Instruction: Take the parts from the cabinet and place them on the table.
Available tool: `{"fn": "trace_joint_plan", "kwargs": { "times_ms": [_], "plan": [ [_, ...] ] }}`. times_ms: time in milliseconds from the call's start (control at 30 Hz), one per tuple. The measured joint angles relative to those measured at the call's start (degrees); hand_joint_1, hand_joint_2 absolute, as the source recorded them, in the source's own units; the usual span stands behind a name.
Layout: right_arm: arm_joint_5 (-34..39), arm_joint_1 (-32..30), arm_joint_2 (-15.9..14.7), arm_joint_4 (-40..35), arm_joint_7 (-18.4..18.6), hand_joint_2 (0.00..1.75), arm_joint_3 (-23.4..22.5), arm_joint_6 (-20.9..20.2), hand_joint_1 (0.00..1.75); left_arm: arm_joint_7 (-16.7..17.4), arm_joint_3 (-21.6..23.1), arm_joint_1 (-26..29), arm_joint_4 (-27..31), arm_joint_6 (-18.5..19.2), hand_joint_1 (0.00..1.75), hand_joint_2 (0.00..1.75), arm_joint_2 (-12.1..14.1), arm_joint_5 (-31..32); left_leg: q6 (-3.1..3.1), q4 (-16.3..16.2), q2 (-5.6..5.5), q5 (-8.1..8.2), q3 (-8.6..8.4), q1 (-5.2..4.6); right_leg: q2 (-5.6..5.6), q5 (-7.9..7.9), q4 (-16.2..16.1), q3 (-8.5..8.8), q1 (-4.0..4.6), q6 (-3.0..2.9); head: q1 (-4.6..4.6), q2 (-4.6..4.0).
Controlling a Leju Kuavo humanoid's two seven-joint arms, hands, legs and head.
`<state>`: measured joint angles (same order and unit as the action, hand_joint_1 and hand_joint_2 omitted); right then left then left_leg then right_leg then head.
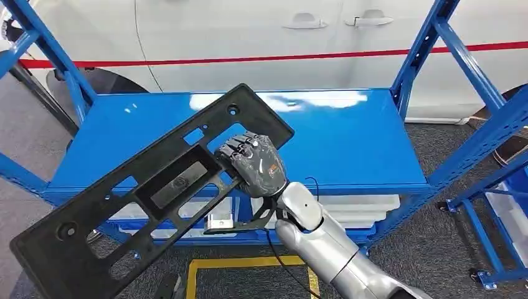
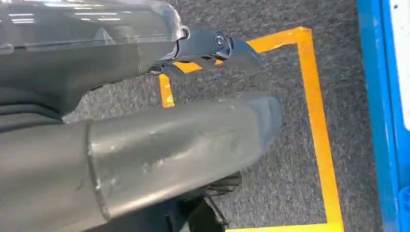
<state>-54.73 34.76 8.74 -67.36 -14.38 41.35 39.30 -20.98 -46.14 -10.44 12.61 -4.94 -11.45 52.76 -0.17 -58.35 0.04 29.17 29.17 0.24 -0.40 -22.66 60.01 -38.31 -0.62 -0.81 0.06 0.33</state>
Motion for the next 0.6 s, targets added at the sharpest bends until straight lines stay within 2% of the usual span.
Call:
{"fn": "trace_joint_plan", "kwargs": {
  "times_ms": [100,133,167,200,233,267,300,333,367,400,433,467,500,533,567,600],
  "plan": [
    [0.00,-0.02,0.00,-0.15,0.07,1.75,0.02,0.00,1.75,0.00,0.00,0.07,0.00,-0.02,0.00,0.00,0.00,0.00,1.13,0.47,-0.10,-0.79,0.79,-0.30,-0.07,1.21,-0.74,0.22,-0.15,1.21,-0.04,0.00],
    [-0.02,-0.01,-0.04,-0.15,0.07,1.75,0.02,0.00,1.75,0.00,-0.02,0.08,0.00,-0.02,0.00,0.00,-0.07,0.00,1.78,1.34,0.02,-1.95,0.84,0.48,-0.03,1.13,-0.61,-0.03,0.00,1.60,-0.02,0.00],
    [-0.02,0.02,-0.09,-0.20,0.05,1.75,0.02,0.00,1.75,-0.02,-0.02,-0.08,0.00,-0.02,0.00,0.00,-0.22,0.02,2.16,1.44,0.28,-2.57,1.18,0.32,0.17,-0.87,0.39,-0.69,-0.13,1.69,-0.04,0.00],
    [-0.02,0.02,-0.11,-0.24,0.07,1.75,0.02,0.00,1.75,-0.02,-0.02,-0.17,0.00,-0.02,0.00,0.00,-0.28,0.07,2.77,1.42,0.32,-3.16,1.97,0.32,0.20,-4.33,3.31,-1.80,-0.15,1.71,-0.02,0.00],
    [-0.02,-0.02,-0.20,-0.24,0.07,1.75,0.02,0.02,1.75,-0.02,-0.02,-0.12,0.00,0.00,0.00,0.00,-0.33,0.07,2.75,1.35,0.32,-3.68,2.72,0.29,0.25,-7.58,7.56,-3.12,-0.16,1.86,0.00,0.00],
    [-0.02,-0.10,-0.26,-0.24,0.07,1.75,0.02,0.02,1.75,-0.02,-0.02,0.00,0.00,0.00,0.00,0.00,-0.37,0.09,2.77,1.29,0.32,-4.25,3.52,0.21,0.27,-10.08,12.38,-4.55,-0.16,2.06,-0.04,0.00],
    [-0.02,-0.18,-0.37,-0.22,0.07,1.75,0.02,0.02,1.75,-0.02,-0.02,0.06,0.00,0.04,0.00,0.00,-0.37,0.09,2.72,1.17,0.34,-4.75,4.30,0.17,0.28,-10.87,15.73,-5.32,-0.15,2.19,-0.02,0.00],
    [-0.02,-0.33,-0.50,-0.22,0.07,1.75,0.02,0.00,1.75,-0.02,-0.02,0.11,0.00,0.04,0.00,0.00,-0.39,0.09,2.63,1.00,0.33,-5.19,5.02,0.17,0.28,-10.11,16.59,-4.90,-0.15,2.25,-0.02,0.00],
    [-0.02,-0.40,-0.59,-0.22,0.07,1.75,0.02,0.02,1.75,-0.02,-0.02,0.13,0.00,0.04,0.00,0.00,-0.42,0.09,2.55,0.79,0.33,-5.52,5.69,0.18,0.27,-8.50,14.87,-3.20,-0.15,2.19,-0.02,0.00],
    [-0.02,-0.38,-0.61,-0.24,0.07,1.75,0.02,0.02,1.75,-0.02,-0.02,0.14,0.00,0.06,0.00,0.00,-0.44,0.09,2.39,0.51,0.31,-5.78,6.28,0.18,0.27,-6.63,11.08,-0.26,-0.15,2.03,-0.02,0.00],
    [-0.02,-0.30,-0.59,-0.26,0.07,1.75,0.02,0.02,1.75,-0.02,-0.02,0.12,0.00,0.04,0.00,0.00,-0.44,0.09,2.15,0.14,0.29,-5.97,6.77,0.18,0.28,-5.35,5.89,3.32,-0.14,1.74,-0.02,0.00],
    [-0.02,-0.20,-0.59,-0.31,0.07,1.75,0.02,0.02,1.75,-0.02,-0.02,0.08,0.00,0.04,0.00,0.00,-0.46,0.09,1.92,-0.30,0.31,-6.12,7.20,0.20,0.32,-6.31,0.53,6.63,-0.06,1.32,-0.02,0.00],
    [-0.02,-0.27,-0.57,-0.41,0.05,1.75,0.04,0.02,1.75,-0.02,-0.02,0.03,0.00,0.04,0.00,0.00,-0.50,0.11,1.58,-0.48,0.29,-6.35,7.62,-0.07,0.30,-6.26,-0.31,7.26,0.36,1.19,-0.08,0.00],
    [-0.04,-0.25,-0.61,-0.39,0.07,1.75,0.04,0.02,1.75,-0.02,-0.02,0.09,0.00,0.04,0.00,0.00,-0.52,0.11,1.13,-0.37,0.30,-6.72,7.53,-0.03,0.36,-5.71,-0.10,6.76,0.42,0.99,0.02,0.00],
    [-0.04,-0.18,-0.63,-0.39,0.07,1.75,0.04,0.02,1.75,-0.02,-0.02,0.06,0.00,0.04,0.00,0.00,-0.52,0.13,0.79,-0.39,0.31,-7.06,7.65,0.02,0.37,-5.87,-0.48,6.71,0.50,0.78,-0.04,0.00],
    [-0.06,-0.21,-0.63,-0.42,0.07,1.75,0.04,0.02,1.75,-0.02,-0.02,0.08,0.00,0.04,0.00,0.00,-0.59,0.15,0.45,-0.12,0.28,-7.52,7.73,0.07,0.36,-5.49,-0.48,6.44,0.64,0.35,-0.02,0.00]
  ]
}}
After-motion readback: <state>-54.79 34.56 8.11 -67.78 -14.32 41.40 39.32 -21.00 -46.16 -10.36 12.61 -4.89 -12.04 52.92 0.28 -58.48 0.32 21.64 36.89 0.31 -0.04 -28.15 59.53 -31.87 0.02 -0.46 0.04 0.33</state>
